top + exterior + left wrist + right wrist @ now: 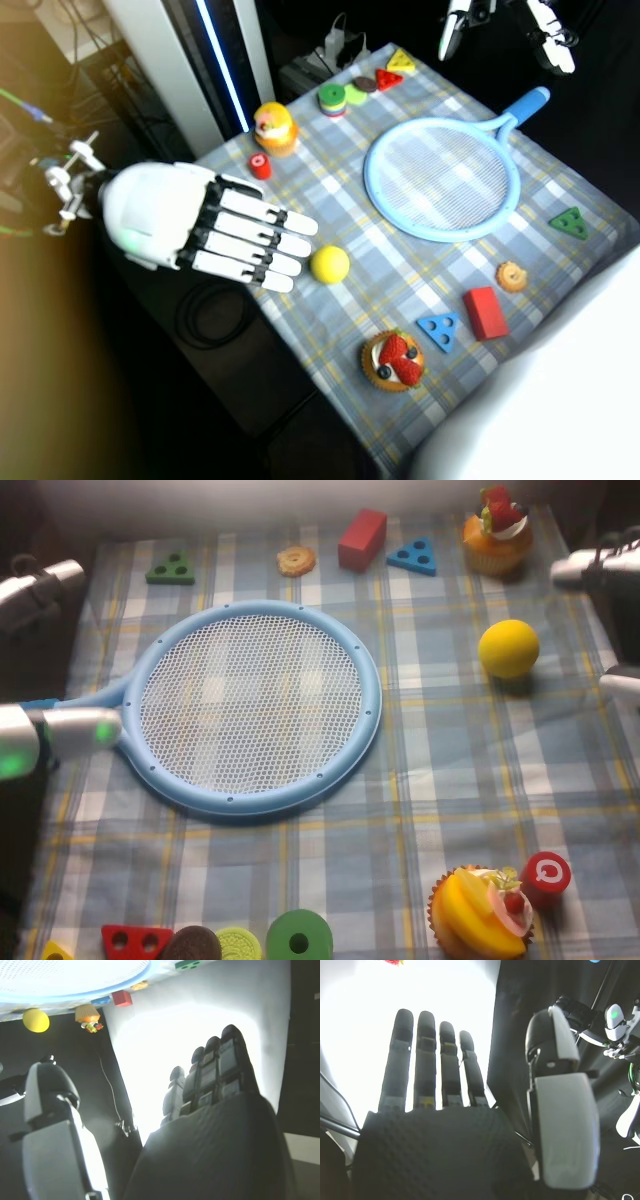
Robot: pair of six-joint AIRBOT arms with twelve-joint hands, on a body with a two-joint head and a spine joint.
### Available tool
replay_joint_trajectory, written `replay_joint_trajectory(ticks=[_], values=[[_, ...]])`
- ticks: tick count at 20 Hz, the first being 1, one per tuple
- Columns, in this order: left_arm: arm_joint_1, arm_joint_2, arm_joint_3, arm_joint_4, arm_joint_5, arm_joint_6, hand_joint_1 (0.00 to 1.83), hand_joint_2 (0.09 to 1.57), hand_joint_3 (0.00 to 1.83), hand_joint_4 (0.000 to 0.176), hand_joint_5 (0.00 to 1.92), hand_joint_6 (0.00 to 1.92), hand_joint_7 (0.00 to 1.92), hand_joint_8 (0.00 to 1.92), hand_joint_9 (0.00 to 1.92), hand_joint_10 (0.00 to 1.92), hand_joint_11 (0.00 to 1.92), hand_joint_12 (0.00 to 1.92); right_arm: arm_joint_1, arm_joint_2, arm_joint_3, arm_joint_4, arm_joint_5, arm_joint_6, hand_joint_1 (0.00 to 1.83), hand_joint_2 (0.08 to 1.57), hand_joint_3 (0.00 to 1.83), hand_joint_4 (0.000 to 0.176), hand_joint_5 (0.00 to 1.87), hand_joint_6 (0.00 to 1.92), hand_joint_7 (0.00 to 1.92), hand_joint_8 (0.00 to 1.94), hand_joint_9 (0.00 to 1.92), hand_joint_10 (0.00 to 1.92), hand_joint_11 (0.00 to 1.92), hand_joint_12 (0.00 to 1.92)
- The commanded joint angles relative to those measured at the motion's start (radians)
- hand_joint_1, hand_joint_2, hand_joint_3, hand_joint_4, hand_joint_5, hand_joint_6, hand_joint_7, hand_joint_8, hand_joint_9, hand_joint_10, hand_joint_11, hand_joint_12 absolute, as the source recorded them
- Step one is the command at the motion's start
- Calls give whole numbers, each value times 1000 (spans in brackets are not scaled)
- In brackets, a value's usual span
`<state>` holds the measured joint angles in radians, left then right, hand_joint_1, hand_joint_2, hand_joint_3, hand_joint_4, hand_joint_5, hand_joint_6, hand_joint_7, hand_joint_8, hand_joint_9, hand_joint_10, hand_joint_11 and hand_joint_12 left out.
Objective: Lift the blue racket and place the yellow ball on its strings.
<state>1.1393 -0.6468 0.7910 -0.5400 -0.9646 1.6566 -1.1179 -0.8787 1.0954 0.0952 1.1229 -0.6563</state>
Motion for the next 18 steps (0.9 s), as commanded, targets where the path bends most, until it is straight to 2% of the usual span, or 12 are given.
replay_joint_trajectory(ticks=[1,3,6,8,9,10,11,13,15,16,18], values=[[-8,-4,14,-4,-93,-3,610,990,2,176,125,0,277,1,329,9,0,736,4,-2,5,19,117,2,961,1211,1,0,559,1,557,1,551,1,387,353],[-8,-1,30,-32,-57,24,663,973,0,176,54,0,277,0,334,1,0,743,1,-2,6,19,116,2,964,1215,2,0,556,0,553,1,545,0,386,332],[-9,0,35,-140,-11,242,838,867,0,176,1,0,214,0,270,0,0,694,1,-5,10,15,102,2,971,1216,2,0,556,0,552,0,545,0,390,328],[-9,-6,37,-200,9,352,855,849,0,176,0,0,195,2,236,0,0,664,1,-7,11,14,99,2,970,1217,1,0,556,0,554,1,550,2,396,329],[-12,-12,42,-227,19,402,867,847,0,176,0,0,171,3,201,2,0,574,1,-8,11,12,97,2,937,1223,4,0,554,0,552,0,547,1,391,325],[-16,-21,53,-258,31,446,867,847,0,176,0,0,171,3,201,2,0,574,1,-8,12,8,94,2,937,1223,4,0,554,0,552,0,547,1,391,325],[-24,-38,75,-299,56,498,843,861,2,176,0,0,138,1,148,1,0,460,1,-8,12,3,89,2,903,1226,4,0,564,3,565,4,560,5,402,333],[-39,-63,108,-341,96,553,838,861,1,176,15,3,164,5,151,3,0,460,1,-7,13,0,85,2,910,1225,2,0,567,3,574,6,562,5,393,333],[-71,-97,147,-393,150,674,833,867,3,176,5,2,215,2,119,4,0,306,3,-8,14,-8,79,2,918,1220,0,0,588,8,606,13,601,15,445,355],[-88,-109,159,-412,170,727,833,867,3,176,5,2,215,2,119,4,0,306,5,-8,15,-13,77,2,918,1220,0,0,588,8,606,13,601,15,445,355],[-114,-130,183,-439,209,805,834,895,7,176,0,0,142,4,11,0,0,31,6,-9,15,-18,74,2,933,1220,0,0,597,7,625,11,613,11,465,360]])
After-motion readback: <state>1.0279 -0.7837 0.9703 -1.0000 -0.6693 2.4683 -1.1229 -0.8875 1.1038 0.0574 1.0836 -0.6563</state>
